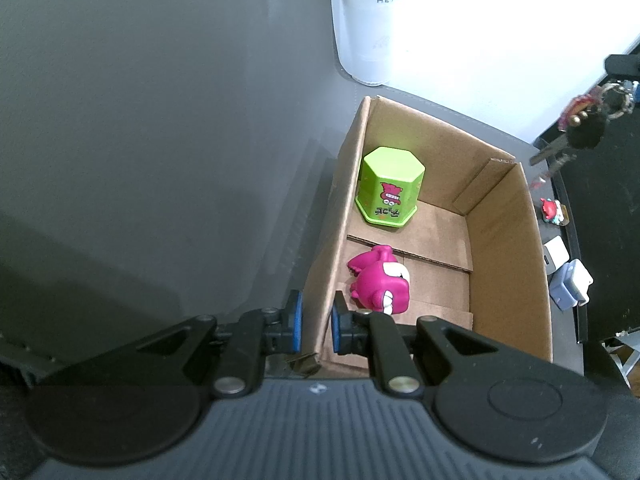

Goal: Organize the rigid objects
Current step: 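Lift the key bunch with the right gripper and carry it over the box, then lower the keys into the box and open the right gripper, then move the right gripper to the white-and-lavender cube and close on it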

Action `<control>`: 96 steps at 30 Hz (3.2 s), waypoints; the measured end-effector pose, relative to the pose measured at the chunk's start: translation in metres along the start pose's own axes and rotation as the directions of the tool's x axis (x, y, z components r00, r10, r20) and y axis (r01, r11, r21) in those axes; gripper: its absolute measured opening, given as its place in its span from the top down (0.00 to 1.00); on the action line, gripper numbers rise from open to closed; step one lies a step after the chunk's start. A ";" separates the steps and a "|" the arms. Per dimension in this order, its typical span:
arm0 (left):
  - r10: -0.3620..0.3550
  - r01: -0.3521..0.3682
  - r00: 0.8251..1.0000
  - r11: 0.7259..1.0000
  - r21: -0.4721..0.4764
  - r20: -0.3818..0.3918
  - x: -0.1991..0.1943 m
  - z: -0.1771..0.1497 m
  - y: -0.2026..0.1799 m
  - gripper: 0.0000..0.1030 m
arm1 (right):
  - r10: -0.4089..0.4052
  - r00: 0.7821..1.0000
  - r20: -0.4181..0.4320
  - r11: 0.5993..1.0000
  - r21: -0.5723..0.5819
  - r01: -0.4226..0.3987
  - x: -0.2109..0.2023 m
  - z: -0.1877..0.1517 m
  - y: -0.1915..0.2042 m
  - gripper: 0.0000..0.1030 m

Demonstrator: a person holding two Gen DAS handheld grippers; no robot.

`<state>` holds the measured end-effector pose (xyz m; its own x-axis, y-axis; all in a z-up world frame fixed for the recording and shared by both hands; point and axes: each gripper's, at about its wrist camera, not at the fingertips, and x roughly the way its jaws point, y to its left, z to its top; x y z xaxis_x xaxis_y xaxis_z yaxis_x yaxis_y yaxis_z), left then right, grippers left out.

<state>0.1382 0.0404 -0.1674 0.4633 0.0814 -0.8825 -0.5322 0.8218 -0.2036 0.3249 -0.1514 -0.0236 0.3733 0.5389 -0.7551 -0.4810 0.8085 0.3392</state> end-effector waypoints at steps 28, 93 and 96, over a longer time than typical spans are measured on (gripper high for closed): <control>-0.016 0.016 1.000 1.000 -0.005 -0.008 0.000 0.001 0.001 0.87 | -0.069 0.994 -0.091 0.997 -0.029 0.066 0.094 -0.039 -0.001 0.90; 0.002 -0.002 1.000 1.000 -0.002 -0.006 0.003 -0.002 -0.002 0.87 | -0.363 0.929 -0.066 0.894 0.256 0.368 0.026 -0.103 -0.132 0.37; -0.001 0.001 1.000 1.000 -0.007 -0.009 0.003 -0.002 -0.002 0.87 | -0.379 0.921 -0.087 0.881 0.273 0.388 0.035 -0.105 -0.138 0.37</control>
<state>0.1395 0.0379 -0.1706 0.4575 0.0758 -0.8860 -0.5371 0.8176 -0.2074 0.3217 -0.2690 -0.1558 0.4571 0.1698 -0.8730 -0.0625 0.9853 0.1589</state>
